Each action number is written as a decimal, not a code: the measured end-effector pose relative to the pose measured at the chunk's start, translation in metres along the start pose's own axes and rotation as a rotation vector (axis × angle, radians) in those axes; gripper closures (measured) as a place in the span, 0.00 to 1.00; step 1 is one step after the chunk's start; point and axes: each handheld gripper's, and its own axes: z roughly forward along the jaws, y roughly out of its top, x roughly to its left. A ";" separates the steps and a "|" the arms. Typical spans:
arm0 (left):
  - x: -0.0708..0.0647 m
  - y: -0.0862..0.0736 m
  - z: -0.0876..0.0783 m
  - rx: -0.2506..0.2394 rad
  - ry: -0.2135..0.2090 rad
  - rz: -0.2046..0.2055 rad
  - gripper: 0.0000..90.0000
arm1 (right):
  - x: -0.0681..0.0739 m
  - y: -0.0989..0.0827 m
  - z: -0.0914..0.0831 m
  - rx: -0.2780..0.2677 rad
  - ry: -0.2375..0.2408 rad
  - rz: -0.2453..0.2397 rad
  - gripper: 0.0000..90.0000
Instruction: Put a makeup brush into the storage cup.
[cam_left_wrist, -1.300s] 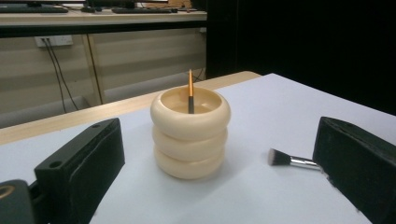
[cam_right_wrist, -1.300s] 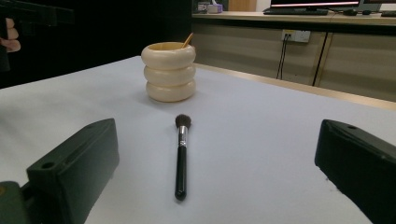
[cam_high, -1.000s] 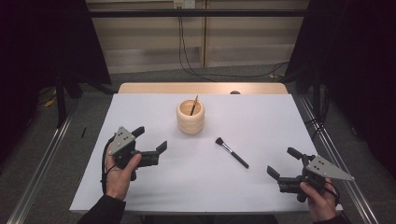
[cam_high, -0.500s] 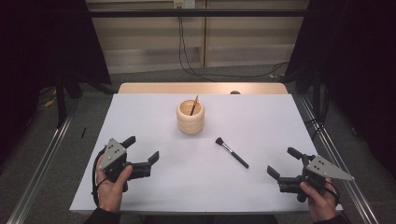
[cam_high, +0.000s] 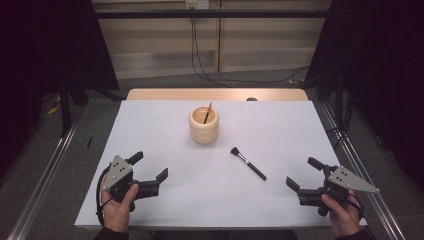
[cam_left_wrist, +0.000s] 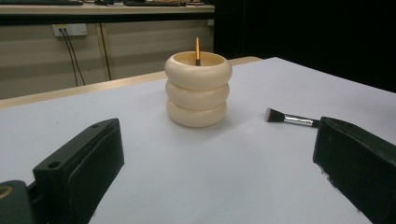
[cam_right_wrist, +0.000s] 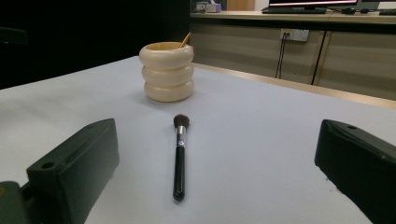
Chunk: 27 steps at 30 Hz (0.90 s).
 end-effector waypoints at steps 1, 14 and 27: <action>0.000 0.000 0.000 0.000 0.000 0.000 0.02 | 0.000 0.000 0.000 0.000 -0.004 0.003 0.00; -0.003 -0.003 -0.003 -0.004 -0.004 -0.014 0.02 | -0.001 0.003 0.001 -0.023 0.005 0.004 0.00; -0.003 -0.004 -0.007 -0.014 -0.004 -0.027 0.02 | -0.002 0.017 0.014 -0.064 0.011 0.007 0.00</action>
